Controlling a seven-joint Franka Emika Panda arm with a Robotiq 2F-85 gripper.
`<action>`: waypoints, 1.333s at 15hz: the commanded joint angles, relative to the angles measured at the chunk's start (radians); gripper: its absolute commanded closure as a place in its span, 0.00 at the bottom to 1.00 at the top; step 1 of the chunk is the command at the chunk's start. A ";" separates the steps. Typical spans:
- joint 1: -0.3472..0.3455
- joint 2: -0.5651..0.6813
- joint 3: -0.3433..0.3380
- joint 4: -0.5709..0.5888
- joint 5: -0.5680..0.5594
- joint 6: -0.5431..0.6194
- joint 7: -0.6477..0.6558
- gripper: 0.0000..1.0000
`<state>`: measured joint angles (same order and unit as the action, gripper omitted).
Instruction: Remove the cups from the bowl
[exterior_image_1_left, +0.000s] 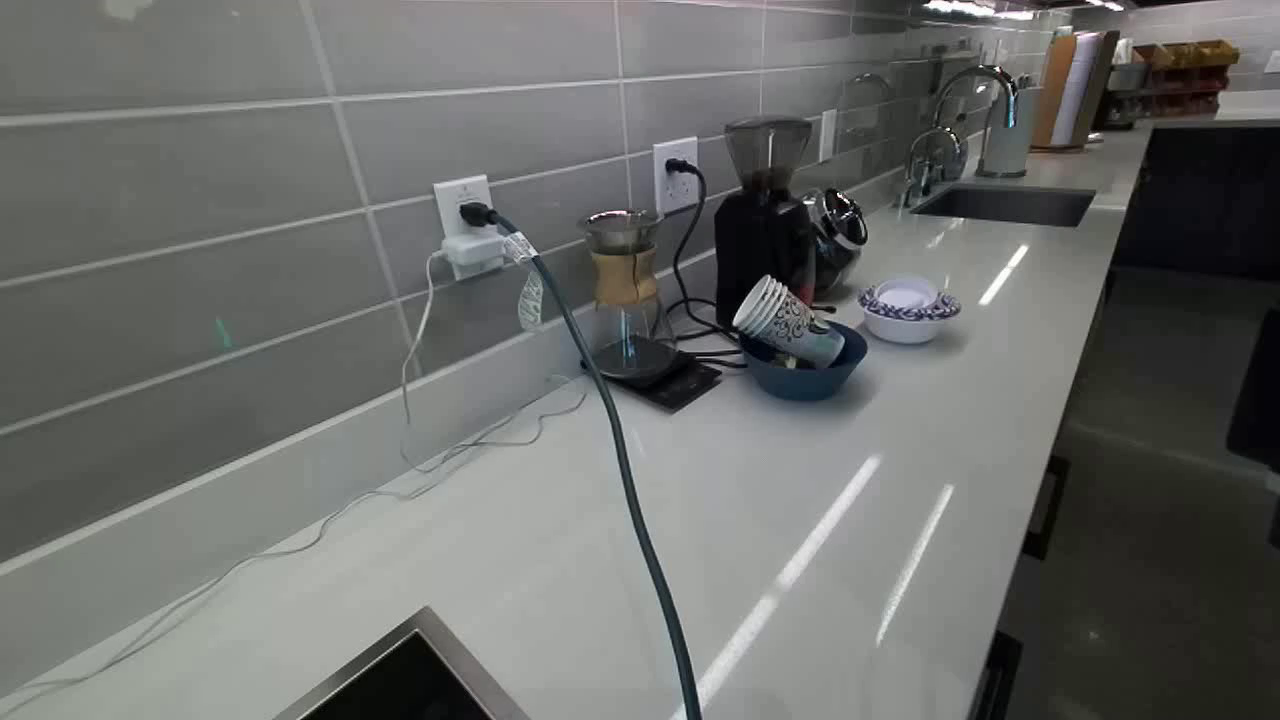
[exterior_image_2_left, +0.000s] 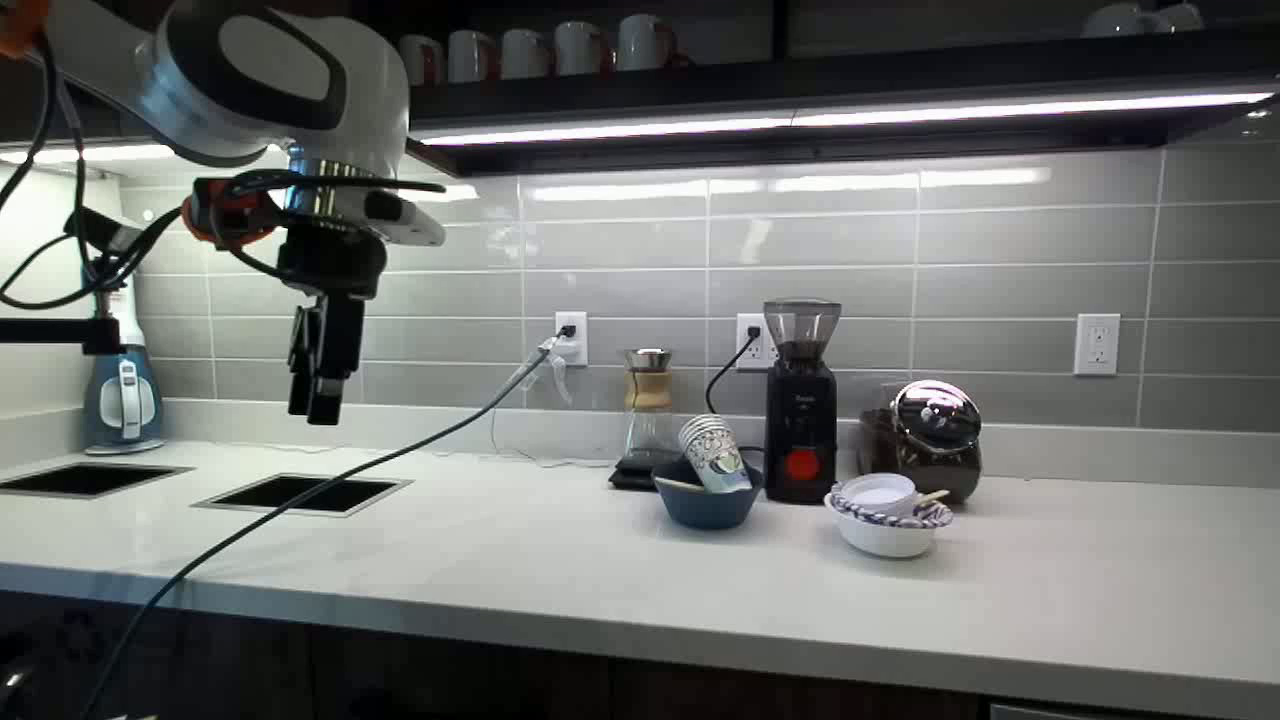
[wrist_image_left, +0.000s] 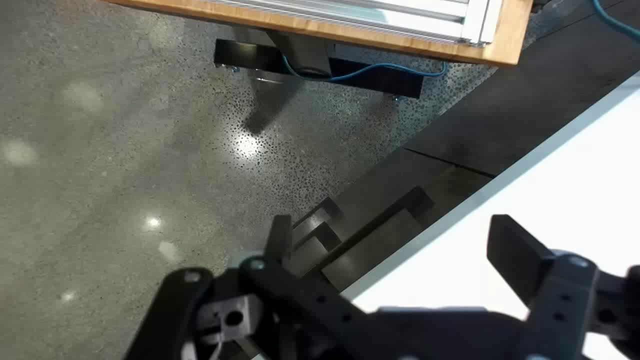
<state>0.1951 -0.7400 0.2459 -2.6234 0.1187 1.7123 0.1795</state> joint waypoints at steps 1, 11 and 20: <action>0.001 0.001 -0.001 0.001 -0.001 -0.001 0.001 0.00; 0.001 0.001 -0.001 0.001 -0.001 -0.001 0.001 0.00; -0.013 0.002 -0.015 0.008 0.004 0.035 0.003 0.00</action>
<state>0.1951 -0.7400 0.2459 -2.6234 0.1186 1.7123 0.1794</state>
